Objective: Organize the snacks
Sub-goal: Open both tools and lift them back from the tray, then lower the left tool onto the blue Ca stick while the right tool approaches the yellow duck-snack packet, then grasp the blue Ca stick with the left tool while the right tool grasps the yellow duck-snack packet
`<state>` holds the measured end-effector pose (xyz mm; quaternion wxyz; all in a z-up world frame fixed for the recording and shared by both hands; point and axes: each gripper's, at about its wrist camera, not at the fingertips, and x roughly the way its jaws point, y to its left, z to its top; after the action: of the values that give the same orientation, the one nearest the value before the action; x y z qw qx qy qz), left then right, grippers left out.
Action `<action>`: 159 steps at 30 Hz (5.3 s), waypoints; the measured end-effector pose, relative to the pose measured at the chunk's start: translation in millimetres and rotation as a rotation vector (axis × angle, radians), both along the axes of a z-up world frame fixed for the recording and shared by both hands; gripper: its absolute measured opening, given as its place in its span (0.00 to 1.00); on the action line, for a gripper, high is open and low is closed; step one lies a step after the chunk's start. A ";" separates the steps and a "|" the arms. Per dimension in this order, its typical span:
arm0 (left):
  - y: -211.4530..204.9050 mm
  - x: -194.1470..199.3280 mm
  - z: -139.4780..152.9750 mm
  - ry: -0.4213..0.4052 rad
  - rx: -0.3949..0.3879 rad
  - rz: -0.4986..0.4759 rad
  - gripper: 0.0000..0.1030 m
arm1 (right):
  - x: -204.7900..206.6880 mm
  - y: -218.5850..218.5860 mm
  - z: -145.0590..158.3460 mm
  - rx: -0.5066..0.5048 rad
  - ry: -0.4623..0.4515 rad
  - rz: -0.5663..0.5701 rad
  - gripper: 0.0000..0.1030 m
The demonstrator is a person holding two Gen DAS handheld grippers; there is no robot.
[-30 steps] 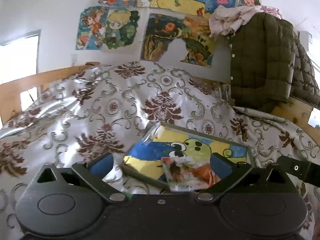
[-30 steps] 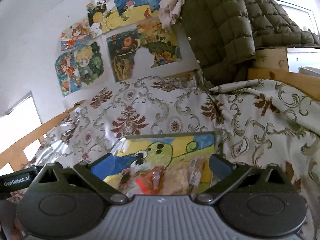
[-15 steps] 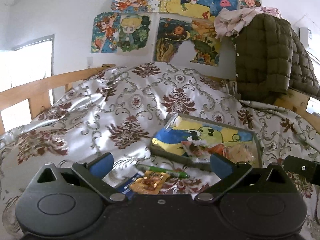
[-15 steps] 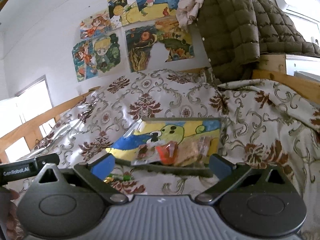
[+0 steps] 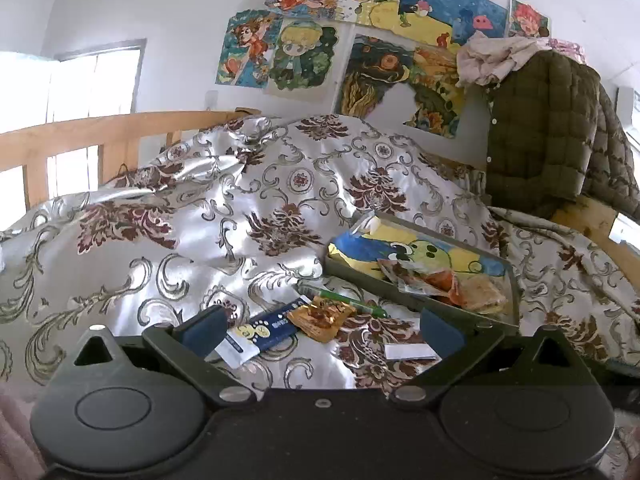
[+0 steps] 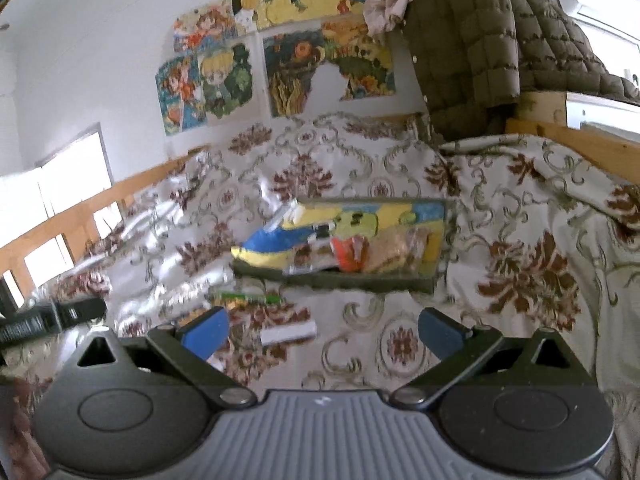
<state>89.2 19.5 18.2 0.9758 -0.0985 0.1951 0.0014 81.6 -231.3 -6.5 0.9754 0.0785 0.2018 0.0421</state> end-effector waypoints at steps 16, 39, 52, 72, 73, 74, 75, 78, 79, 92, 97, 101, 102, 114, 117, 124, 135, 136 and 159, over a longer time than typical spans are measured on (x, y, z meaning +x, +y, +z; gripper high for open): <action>-17.7 7.9 -16.1 0.125 0.104 -0.049 0.99 | 2.5 -1.2 -20.6 0.005 0.152 -0.083 1.00; 2.3 70.3 -34.5 0.431 0.137 0.001 0.99 | 32.3 30.4 -36.3 -0.095 0.206 0.057 1.00; 11.6 123.0 -29.5 0.411 0.311 -0.086 0.99 | 57.4 45.6 -45.1 -0.143 0.223 0.145 1.00; 39.8 163.5 -54.7 0.481 0.247 -0.119 0.99 | 131.2 65.0 -43.2 -0.233 0.253 0.179 1.00; 39.6 164.5 -56.6 0.485 0.247 -0.123 0.99 | 136.0 65.6 -42.7 -0.230 0.257 0.180 1.00; 38.9 165.4 -58.3 0.487 0.251 -0.128 0.99 | 141.2 65.8 -41.9 -0.228 0.261 0.178 1.00; 37.8 166.4 -59.9 0.491 0.256 -0.133 0.99 | 146.7 66.0 -41.1 -0.227 0.265 0.173 1.00; 35.2 168.5 -65.5 0.506 0.266 -0.147 0.99 | 162.4 66.1 -39.6 -0.218 0.282 0.156 1.00; 35.0 169.1 -67.1 0.512 0.267 -0.152 0.99 | 168.0 65.9 -39.3 -0.213 0.290 0.149 1.00; 30.7 178.0 -82.0 0.535 0.293 -0.202 0.99 | 217.4 85.2 -45.1 -0.098 0.399 0.233 1.00; 32.1 180.3 -86.1 0.549 0.282 -0.207 0.99 | 233.0 96.4 -48.9 -0.039 0.462 0.296 1.00; 32.2 181.2 -88.6 0.554 0.270 -0.219 0.99 | 246.1 99.8 -54.3 0.019 0.514 0.319 1.00; 32.2 181.3 -89.0 0.556 0.267 -0.222 0.99 | 248.8 99.6 -55.8 0.033 0.524 0.321 1.00; 34.0 184.4 -96.6 0.584 0.271 -0.225 0.99 | 272.3 94.3 -69.7 0.280 0.641 0.382 1.00; 36.2 184.9 -96.6 0.582 0.255 -0.222 0.98 | 276.9 101.2 -75.7 0.320 0.659 0.410 0.99; 36.2 184.3 -94.0 0.564 0.242 -0.228 0.92 | 288.7 114.6 -89.0 0.407 0.668 0.376 0.98; 41.1 183.5 -88.4 0.508 0.187 -0.250 0.68 | 305.8 105.4 -94.0 0.509 0.613 0.268 0.75; 41.5 184.0 -88.5 0.507 0.185 -0.249 0.66 | 307.0 107.0 -95.7 0.505 0.614 0.263 0.75; 35.1 188.3 -89.7 0.486 0.209 -0.261 0.54 | 269.9 142.9 -84.0 0.112 0.496 0.324 0.33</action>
<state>277.5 54.6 -71.5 0.8973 0.0317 0.4328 -0.0804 351.4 -88.4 -90.5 0.8710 0.1066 0.4412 0.1879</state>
